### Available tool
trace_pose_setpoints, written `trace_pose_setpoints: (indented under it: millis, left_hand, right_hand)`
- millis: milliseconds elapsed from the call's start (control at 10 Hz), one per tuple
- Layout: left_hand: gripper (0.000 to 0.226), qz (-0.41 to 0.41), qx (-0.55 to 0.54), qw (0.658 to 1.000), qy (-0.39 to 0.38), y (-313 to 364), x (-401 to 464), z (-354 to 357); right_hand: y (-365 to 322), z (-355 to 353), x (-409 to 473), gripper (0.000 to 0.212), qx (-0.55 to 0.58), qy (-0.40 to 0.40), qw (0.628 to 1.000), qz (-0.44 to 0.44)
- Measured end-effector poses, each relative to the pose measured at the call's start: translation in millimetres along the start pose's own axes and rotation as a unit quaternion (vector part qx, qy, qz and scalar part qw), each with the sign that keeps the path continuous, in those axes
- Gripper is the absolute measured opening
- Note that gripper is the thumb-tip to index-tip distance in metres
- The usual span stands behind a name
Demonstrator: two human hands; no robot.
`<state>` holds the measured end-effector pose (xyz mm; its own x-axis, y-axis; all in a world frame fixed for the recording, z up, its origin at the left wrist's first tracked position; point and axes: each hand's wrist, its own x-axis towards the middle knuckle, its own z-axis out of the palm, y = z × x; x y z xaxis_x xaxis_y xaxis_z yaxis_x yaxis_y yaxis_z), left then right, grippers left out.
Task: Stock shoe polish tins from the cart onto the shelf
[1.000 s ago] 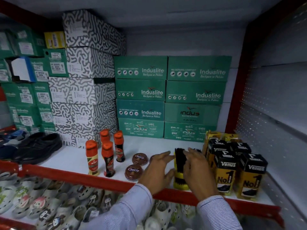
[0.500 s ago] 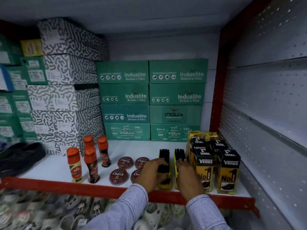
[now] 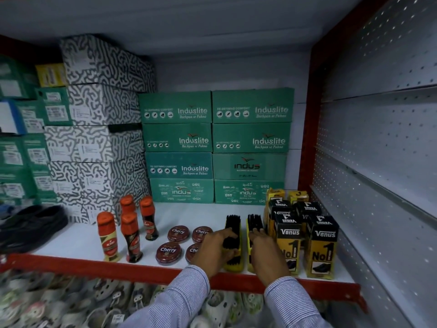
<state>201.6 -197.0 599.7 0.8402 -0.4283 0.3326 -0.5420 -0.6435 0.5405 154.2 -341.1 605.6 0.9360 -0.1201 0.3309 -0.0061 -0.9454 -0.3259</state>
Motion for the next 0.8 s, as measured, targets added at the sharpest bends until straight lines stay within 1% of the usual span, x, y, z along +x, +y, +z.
trace_pose_setpoints:
  millis: [100,200,300,400,500,600,700,800]
  left_hand:
    - [0.046,0.02,0.018,1.0,0.008,2,-1,-1]
    - [0.051,0.06,0.025,0.997,0.036,14,1,-3]
    - [0.052,0.116,0.023,0.99,0.071,39,7,-4]
    - [0.048,0.17,0.003,0.982,0.082,73,14,1]
    - [0.044,0.196,-0.005,0.978,0.065,94,22,14]
    - [0.037,0.185,0.007,0.981,0.053,102,29,22]
    - [0.036,0.192,0.005,0.98,0.055,106,28,24]
    - [0.04,0.188,0.03,0.979,0.072,104,27,13]
  right_hand:
    - [-2,-8,-3,0.052,0.009,0.017,0.999,-0.033]
    - [-3,-35,-10,0.059,0.04,0.063,0.993,-0.095]
    - [3,-72,-17,0.054,0.068,0.151,0.981,-0.098]
    - [26,-93,-18,0.045,0.039,0.212,0.975,-0.052]
    - [54,-101,-20,0.027,0.023,0.191,0.981,0.016]
    - [71,-96,-20,0.017,-0.009,0.132,0.989,0.067]
    - [76,-90,-17,0.016,-0.018,0.143,0.988,0.057]
    - [70,-93,-16,0.021,0.011,0.176,0.984,0.03]
